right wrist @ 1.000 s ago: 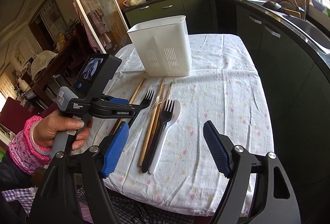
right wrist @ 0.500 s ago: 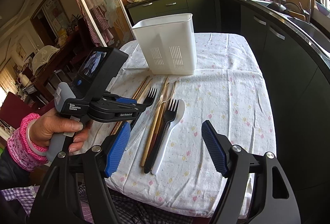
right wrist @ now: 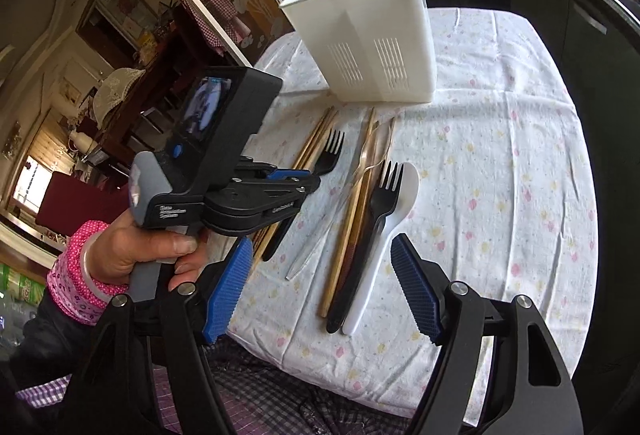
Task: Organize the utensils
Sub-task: 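Grasp the black fork with the left gripper while the right gripper grasps the other black fork, then lift both black forks and drop them into the white caddy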
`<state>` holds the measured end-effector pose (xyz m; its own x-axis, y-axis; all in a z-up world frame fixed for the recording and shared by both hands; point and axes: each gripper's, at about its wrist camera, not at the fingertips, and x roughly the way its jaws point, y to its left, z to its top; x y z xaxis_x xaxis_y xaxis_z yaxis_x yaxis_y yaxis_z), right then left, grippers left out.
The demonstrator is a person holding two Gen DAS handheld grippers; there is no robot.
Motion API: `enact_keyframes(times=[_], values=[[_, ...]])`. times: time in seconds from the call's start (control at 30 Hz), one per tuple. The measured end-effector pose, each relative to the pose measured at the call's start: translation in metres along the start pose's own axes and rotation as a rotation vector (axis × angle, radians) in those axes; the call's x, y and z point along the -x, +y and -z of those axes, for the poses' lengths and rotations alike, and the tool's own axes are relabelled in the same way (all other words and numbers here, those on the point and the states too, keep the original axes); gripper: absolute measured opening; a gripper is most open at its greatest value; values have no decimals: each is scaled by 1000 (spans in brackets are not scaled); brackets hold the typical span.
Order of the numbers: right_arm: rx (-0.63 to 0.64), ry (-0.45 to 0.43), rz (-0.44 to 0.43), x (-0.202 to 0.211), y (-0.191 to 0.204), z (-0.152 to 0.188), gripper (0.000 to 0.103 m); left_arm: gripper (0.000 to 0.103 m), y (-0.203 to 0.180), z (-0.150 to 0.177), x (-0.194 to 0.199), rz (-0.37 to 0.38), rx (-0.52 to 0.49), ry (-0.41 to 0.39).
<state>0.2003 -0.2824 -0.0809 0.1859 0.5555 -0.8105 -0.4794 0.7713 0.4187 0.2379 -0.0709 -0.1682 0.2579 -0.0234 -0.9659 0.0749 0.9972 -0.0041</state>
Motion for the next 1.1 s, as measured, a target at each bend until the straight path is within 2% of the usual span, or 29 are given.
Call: enact_keyframes(times=[0.03,0.1,0.2,0.33,0.73,0.8,0.87,0.93,1.1], values=[[-24,35,1,-11,-5,-5,51,9,1,0,-1,3,-2,-2],[-65,96,7,-30,-14,-12,33,9,4,0,0,10,-4,-5],[-68,157,54,-51,-16,-19,24,9,4,2,2,15,-12,-12],[-52,200,113,-68,-11,-23,24,9,-2,4,3,15,-25,-11],[-36,277,198,-110,-3,-27,23,9,-8,6,1,29,-36,-17],[-49,287,186,-115,-5,-29,23,9,-8,7,2,31,-37,-20],[-59,279,182,-118,-6,-32,20,9,-8,7,3,33,-40,-22],[-65,268,173,-115,-9,-33,13,9,-7,9,4,35,-43,-23],[-47,201,159,-98,-9,-30,9,9,-5,11,6,37,-43,-28]])
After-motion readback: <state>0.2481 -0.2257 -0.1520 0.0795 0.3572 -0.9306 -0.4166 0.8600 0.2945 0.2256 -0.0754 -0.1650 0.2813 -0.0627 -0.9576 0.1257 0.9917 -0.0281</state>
